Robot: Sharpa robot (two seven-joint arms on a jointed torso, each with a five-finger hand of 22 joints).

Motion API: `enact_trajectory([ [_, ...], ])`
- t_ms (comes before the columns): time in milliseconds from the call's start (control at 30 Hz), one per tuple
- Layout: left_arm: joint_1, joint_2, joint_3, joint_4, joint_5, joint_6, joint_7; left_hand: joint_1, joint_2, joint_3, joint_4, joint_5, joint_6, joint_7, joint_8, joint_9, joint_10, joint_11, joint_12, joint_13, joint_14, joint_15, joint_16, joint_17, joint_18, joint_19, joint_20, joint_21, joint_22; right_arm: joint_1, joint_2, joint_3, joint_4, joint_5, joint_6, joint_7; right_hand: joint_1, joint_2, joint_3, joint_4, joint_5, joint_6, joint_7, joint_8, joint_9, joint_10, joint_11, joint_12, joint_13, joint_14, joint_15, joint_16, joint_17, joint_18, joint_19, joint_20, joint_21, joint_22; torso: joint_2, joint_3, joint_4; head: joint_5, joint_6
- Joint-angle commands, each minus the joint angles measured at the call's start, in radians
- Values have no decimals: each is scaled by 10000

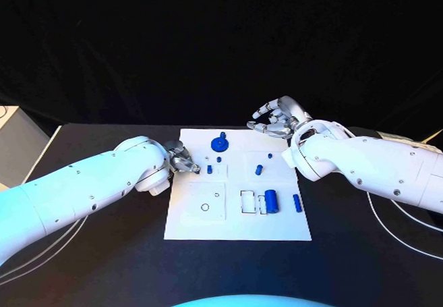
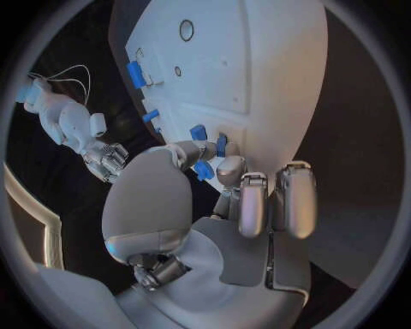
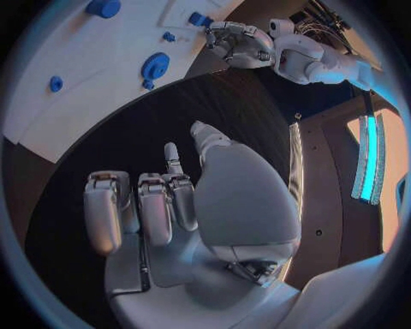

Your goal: Assemble the parts on the task board

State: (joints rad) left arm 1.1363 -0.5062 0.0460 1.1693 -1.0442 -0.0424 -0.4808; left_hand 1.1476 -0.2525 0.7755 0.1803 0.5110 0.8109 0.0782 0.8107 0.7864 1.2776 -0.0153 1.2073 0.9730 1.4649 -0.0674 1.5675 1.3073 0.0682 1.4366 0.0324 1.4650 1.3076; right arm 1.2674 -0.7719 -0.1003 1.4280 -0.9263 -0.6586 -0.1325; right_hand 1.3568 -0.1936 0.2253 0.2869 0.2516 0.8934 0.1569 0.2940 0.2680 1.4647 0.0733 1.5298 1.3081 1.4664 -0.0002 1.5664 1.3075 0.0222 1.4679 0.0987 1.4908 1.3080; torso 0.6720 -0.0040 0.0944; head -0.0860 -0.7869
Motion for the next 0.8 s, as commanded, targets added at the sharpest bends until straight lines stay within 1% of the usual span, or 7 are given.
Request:
enact_trajectory([
  [33,-116,89,-83,-54,169,937,-405,-53,80,1568,-1511,-38,187,-159,5,467,102,-1,7,14,1059,-65,33,2635,-138,66,-12,31,251,-4,-1,3,19,-117,102,37,-107,8,-22,-12,62,-55,10,35,9,559,30,-24,2229,987,10,-51,2407,38,612,35,-65,1800,-2,-2,10,-3,-11],
  [400,-109,202,-83,-102,186,1001,-456,-72,87,1556,-1510,-45,196,-167,4,466,136,-6,40,66,1059,-67,33,2635,-141,70,-7,35,260,-4,2,3,20,-122,95,40,-107,8,-22,-12,62,-55,10,35,9,559,30,-24,2229,987,10,-51,2407,38,612,35,-65,1800,4,-7,11,-7,-10],
  [633,-108,255,-84,-141,166,703,-413,-351,174,1090,-1322,-216,221,-264,5,477,275,-70,63,95,1059,-103,33,2635,-143,74,-9,25,275,-4,10,3,12,-122,91,48,-107,8,-22,-12,62,-55,10,35,9,559,30,-24,2229,987,10,-51,2407,38,612,35,-65,1800,16,-10,8,-16,-3],
  [800,-109,307,-85,-179,65,397,-340,-363,208,1041,-1297,-219,233,-278,9,478,294,-81,70,108,1059,-111,33,2635,-148,86,-13,32,295,-4,16,3,8,-123,91,52,-107,8,-22,-12,62,-55,10,35,9,559,30,-24,2229,987,10,-51,2407,38,612,35,-65,1800,19,-8,11,-17,-3],
])
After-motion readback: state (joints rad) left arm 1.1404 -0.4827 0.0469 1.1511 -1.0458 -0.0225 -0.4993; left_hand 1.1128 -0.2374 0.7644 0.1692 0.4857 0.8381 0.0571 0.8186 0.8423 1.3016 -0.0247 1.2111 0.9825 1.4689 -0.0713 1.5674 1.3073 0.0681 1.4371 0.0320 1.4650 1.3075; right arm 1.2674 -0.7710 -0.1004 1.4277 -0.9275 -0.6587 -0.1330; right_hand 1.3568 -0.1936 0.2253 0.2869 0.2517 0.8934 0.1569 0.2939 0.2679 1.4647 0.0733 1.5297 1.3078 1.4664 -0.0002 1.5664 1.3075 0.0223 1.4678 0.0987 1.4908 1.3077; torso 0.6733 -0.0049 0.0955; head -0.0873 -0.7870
